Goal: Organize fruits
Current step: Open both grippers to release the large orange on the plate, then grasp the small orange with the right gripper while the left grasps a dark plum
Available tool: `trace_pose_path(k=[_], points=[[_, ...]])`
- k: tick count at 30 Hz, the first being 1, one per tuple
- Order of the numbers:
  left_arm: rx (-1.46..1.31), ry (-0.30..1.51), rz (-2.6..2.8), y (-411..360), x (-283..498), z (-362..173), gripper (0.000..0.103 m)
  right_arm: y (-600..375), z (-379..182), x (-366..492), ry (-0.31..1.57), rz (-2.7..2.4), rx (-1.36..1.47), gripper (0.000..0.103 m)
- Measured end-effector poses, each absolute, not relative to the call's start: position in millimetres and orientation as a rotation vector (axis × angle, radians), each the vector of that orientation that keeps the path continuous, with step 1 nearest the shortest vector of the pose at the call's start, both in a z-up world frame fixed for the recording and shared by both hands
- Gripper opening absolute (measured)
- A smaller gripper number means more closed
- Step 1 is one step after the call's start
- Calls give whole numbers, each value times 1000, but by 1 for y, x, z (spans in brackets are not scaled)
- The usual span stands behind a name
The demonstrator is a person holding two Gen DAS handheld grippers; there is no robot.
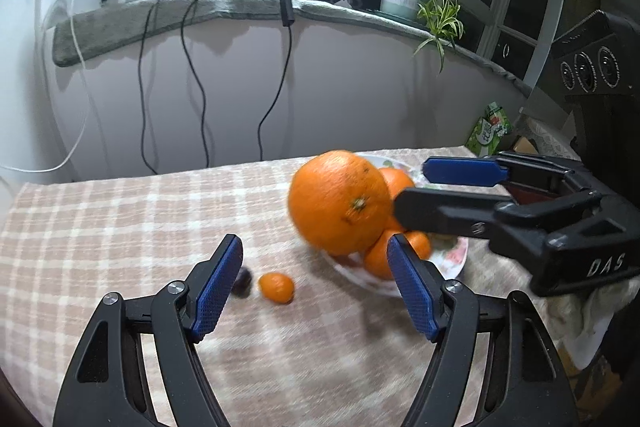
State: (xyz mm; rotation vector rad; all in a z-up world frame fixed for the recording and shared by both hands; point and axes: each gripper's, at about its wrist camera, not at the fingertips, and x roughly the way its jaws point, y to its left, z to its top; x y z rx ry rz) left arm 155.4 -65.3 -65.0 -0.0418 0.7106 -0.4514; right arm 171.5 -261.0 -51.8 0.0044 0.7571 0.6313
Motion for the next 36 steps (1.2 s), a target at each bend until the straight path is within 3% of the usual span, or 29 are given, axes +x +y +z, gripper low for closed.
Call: trace_pose_path(k=[6, 9, 23, 36], points=[[-29, 725, -426, -44, 143, -72, 74, -254, -54, 153, 748, 676, 12, 69], [-29, 743, -418, -35, 141, -78, 69, -243, -59, 143, 753, 705, -8, 56], [-72, 807, -435, -14, 158, -95, 44, -194, -101, 131, 804, 712, -77, 35], [-68, 856, -479, -16, 184, -111, 33, -171, -120, 146, 821, 566, -114, 26]])
